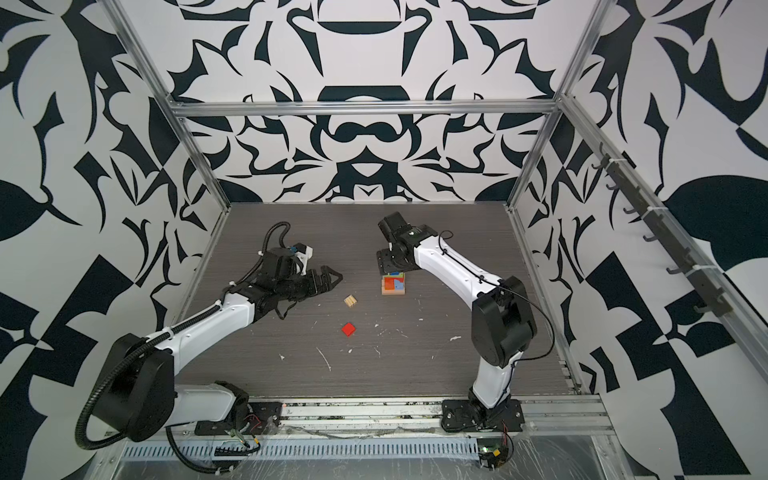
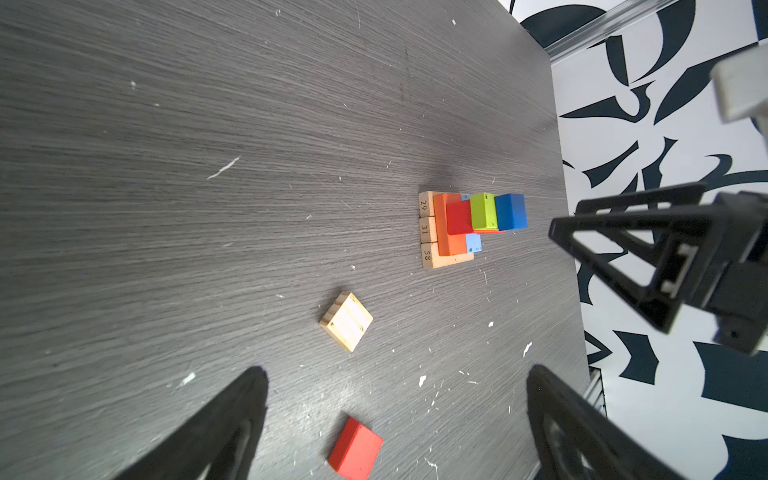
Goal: Build the wood block tower
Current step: 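Raise the open right gripper above the stack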
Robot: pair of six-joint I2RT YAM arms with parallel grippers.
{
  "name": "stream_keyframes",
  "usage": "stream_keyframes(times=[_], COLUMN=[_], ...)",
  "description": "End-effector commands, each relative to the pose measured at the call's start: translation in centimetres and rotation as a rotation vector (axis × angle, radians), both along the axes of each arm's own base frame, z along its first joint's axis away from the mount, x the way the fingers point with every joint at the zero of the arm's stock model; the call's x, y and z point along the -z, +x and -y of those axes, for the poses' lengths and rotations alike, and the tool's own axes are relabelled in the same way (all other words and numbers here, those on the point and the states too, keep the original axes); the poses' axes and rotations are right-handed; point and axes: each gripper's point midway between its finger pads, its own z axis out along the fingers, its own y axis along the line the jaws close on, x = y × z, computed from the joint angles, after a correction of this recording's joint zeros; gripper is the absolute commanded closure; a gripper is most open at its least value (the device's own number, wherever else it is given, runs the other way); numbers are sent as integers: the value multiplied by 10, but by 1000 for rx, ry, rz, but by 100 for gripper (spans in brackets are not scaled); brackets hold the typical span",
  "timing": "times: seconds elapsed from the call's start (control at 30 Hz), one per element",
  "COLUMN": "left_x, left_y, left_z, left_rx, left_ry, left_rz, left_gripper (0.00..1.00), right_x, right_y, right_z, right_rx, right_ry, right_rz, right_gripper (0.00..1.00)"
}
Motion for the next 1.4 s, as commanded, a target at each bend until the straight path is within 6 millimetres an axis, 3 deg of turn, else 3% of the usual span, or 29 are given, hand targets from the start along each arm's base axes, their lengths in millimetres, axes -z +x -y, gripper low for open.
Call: stream_keyframes(times=[0.0,0.33,0.83,1.37], left_x=[-5,-4,-4,-2], left_y=[-3,-2,-2,-2], left_z=[1,4,6,5], left_rx=[10,15,14,13], left_ry=[-2,-1,4,8], left_rz=[4,1,2,-1], left_gripper=[0,1,1,0], right_x=[-7,11,31,37], right_y=[-8,-24,-12,2], right_z=[8,24,30,25], right_rx=[-43,-45,-3,9], right_ry=[-1,28,63,75], right_rz=[8,-39,-66,-72], right_gripper=[21,21,21,21])
